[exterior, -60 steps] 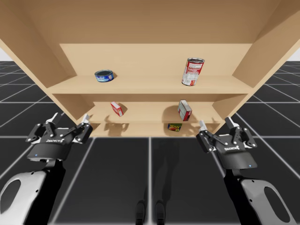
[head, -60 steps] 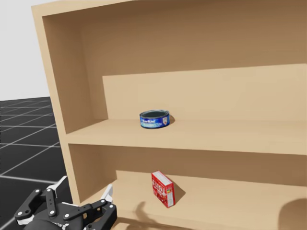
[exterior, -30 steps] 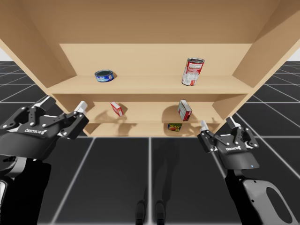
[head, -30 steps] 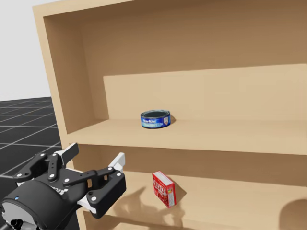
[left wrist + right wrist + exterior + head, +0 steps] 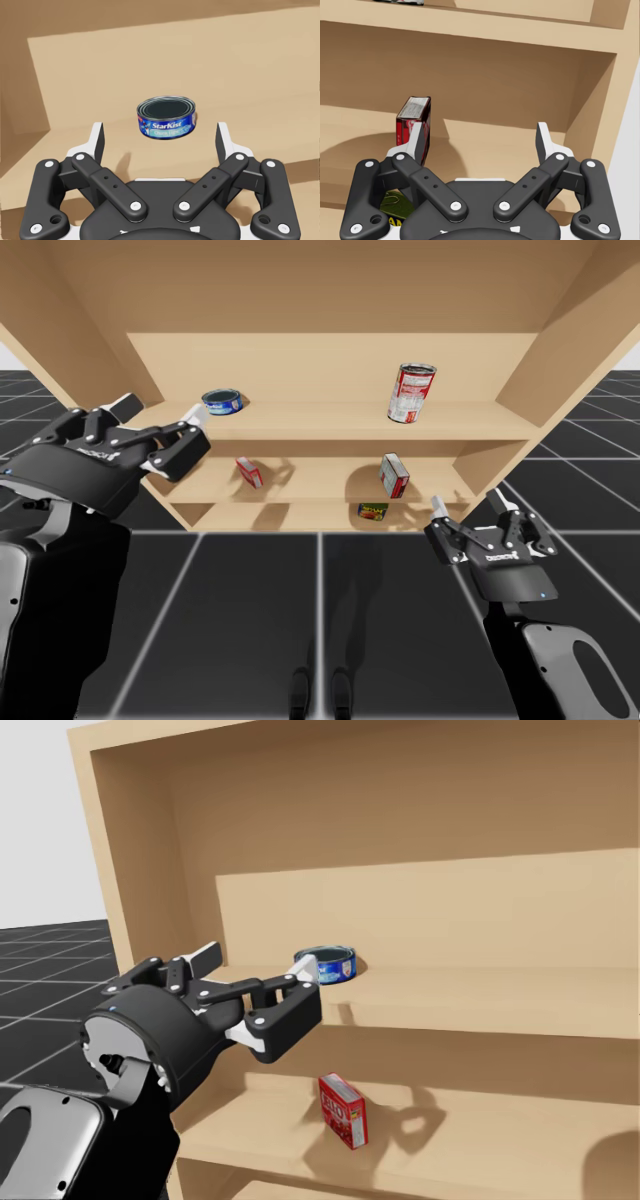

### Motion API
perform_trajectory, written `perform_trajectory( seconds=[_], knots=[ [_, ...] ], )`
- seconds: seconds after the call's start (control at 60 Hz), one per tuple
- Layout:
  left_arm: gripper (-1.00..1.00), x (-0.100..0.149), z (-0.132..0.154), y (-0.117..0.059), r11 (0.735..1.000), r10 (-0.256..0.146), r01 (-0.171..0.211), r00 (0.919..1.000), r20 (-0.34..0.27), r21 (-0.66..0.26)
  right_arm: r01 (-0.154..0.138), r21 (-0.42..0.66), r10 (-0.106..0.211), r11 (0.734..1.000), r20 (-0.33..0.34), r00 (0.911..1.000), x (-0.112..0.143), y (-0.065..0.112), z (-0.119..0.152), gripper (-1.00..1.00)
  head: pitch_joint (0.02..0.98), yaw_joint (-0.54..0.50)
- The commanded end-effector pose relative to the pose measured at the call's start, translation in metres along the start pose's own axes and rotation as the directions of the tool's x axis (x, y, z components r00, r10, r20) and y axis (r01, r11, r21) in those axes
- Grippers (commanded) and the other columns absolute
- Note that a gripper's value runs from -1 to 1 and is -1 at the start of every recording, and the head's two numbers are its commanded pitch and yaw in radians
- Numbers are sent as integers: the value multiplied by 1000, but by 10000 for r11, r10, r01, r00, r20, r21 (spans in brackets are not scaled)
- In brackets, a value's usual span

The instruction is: Retrieve the tuna can from the shelves.

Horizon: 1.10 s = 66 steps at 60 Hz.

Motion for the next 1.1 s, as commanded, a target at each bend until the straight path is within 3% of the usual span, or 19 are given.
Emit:
perform_trajectory(
  seconds=[0.017,0.217,0.6,0.7,0.85,1.1],
  knots=[
    [-1000,4,-23,-7,10000,1,-5,9973,-737,-52,-18,-17,18,10000,-4,10000,0,-1,0,-1000,288,320],
    [-1000,0,-52,-8,9990,416,-431,9872,-1539,-70,-30,-22,30,10000,-30,10000,0,-2,0,-1000,289,313],
    [-1000,-10,-91,-14,9999,115,-84,9659,-2586,129,-47,-80,47,10000,2,10000,1,-5,0,-1000,291,309],
    [-1000,-12,-97,-14,9998,161,-111,9595,-2813,194,-38,-81,38,10000,-7,10000,1,-6,0,-1000,291,307],
    [-1000,-18,-107,-13,9987,341,-200,9430,-3309,460,-37,-60,37,10000,-55,10000,1,-6,0,-1000,294,307],
    [-1000,-30,-117,-8,9976,495,-284,9317,-3599,637,-22,-33,21,10000,-73,10000,0,-7,1,-1000,295,305]
  ],
)
